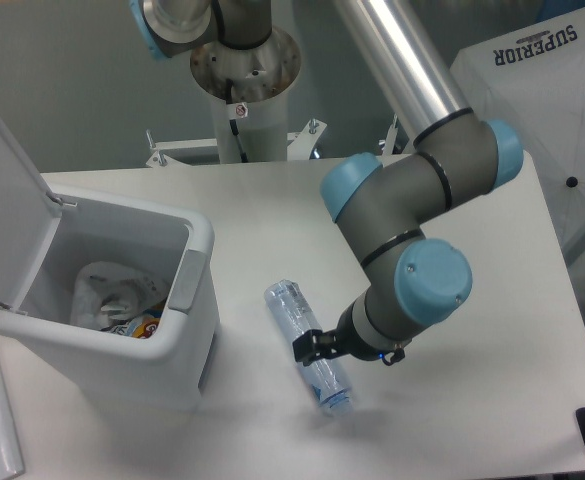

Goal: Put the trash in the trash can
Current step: 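Rotate the gripper and align it around the bottle's cap end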

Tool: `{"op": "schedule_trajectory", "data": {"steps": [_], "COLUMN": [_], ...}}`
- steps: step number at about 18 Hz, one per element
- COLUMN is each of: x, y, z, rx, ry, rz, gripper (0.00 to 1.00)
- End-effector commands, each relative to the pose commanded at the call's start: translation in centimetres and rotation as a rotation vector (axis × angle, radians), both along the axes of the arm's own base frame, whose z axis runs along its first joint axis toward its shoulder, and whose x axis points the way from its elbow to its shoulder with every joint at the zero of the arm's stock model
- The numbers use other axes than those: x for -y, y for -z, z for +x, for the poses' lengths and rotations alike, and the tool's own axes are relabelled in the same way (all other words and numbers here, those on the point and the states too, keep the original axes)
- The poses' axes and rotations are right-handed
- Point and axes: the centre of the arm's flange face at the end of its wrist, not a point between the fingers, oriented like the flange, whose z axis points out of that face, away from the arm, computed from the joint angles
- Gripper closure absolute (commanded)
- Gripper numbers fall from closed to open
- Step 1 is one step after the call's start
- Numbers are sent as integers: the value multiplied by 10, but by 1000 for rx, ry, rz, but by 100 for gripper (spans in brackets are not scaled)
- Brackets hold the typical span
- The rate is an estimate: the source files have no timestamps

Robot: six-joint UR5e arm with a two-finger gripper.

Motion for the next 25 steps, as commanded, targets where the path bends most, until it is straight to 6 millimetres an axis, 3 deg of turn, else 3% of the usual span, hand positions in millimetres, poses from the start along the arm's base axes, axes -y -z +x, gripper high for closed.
{"op": "schedule_trajectory", "data": {"steps": [7,15,25], "x": [2,-11,-18], "y": [10,50,70], "z": [3,10,17], "rx": [10,7,8], "ry": [5,11,16], "rz": [-34,-116,-149], "gripper": [0,0,0]}}
